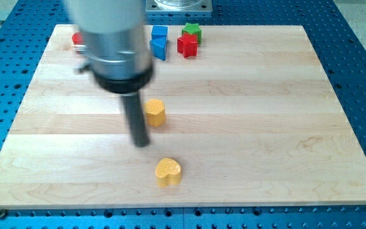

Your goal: Place the yellow blocks diagonally ton each other

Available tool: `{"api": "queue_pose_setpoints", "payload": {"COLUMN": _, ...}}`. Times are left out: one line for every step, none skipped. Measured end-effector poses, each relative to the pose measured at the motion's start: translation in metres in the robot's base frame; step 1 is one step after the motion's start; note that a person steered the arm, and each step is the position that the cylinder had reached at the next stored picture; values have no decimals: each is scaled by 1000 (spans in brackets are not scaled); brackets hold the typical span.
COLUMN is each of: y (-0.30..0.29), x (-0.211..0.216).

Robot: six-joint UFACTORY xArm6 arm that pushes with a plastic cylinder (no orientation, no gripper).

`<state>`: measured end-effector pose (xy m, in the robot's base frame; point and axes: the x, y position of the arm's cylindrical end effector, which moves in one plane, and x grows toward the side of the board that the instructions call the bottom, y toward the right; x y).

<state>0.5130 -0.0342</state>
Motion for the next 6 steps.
{"api": "queue_pose_setpoints", "payload": {"y": -5, "x": -28}}
{"api": "queue_pose_setpoints", "payload": {"y": -159, "x": -47}}
{"api": "queue_pose_setpoints", "payload": {"y": -109, "x": -33}}
{"api": "queue_pose_setpoints", "payload": {"y": -43, "x": -47}}
{"api": "queue_pose_setpoints", "payload": {"y": -146, "x": -99}}
{"api": "queue_pose_setpoints", "payload": {"y": -202, "x": -114}}
